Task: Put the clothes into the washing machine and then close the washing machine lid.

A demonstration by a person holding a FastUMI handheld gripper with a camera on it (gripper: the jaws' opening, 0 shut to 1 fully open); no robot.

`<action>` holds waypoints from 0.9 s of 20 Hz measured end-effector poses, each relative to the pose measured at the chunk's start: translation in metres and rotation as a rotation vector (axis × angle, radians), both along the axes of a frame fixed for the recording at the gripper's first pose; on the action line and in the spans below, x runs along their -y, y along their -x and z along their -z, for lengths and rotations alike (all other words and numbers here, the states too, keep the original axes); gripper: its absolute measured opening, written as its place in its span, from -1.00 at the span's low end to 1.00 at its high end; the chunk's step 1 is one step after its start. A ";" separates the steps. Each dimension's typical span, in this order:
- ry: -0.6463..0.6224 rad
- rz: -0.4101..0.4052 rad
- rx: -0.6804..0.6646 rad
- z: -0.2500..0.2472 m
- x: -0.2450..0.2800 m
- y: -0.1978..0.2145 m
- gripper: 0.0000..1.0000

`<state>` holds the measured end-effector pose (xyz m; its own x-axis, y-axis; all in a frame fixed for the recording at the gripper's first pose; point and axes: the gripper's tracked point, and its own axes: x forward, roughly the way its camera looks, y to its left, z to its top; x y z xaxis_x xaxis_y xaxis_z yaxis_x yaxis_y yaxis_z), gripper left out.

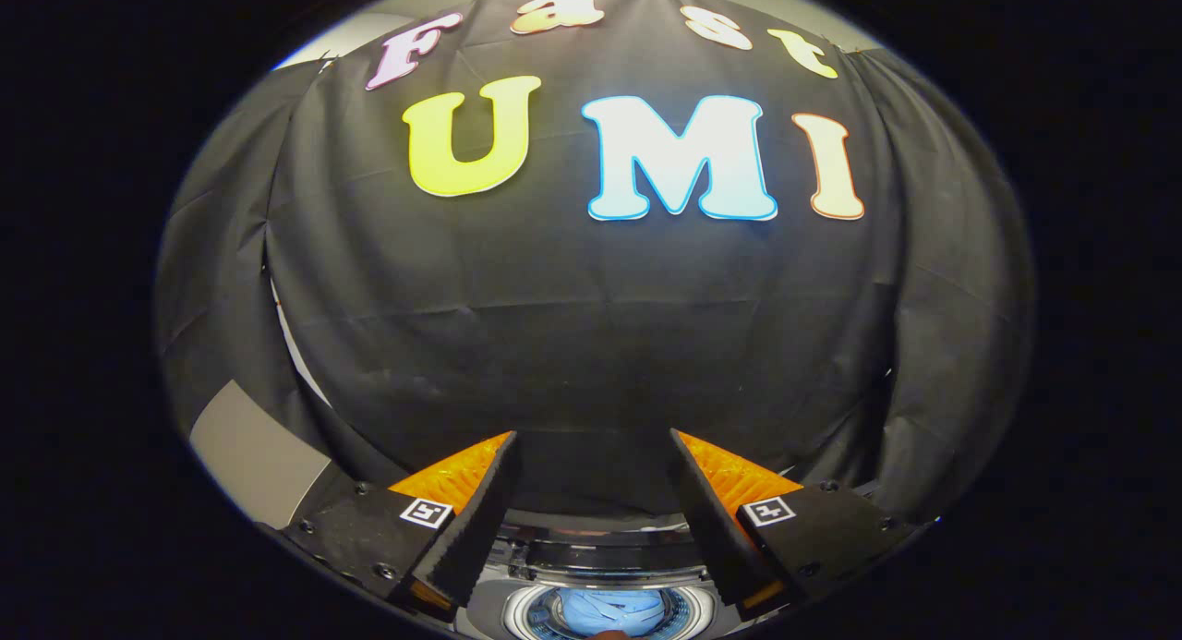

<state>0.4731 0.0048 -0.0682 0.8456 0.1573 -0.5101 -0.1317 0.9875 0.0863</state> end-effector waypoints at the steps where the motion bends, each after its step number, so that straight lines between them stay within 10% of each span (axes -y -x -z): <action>1: -0.012 0.009 -0.012 0.004 0.001 -0.002 0.96; 18: 0.027 -0.001 -0.093 0.039 0.010 0.018 0.96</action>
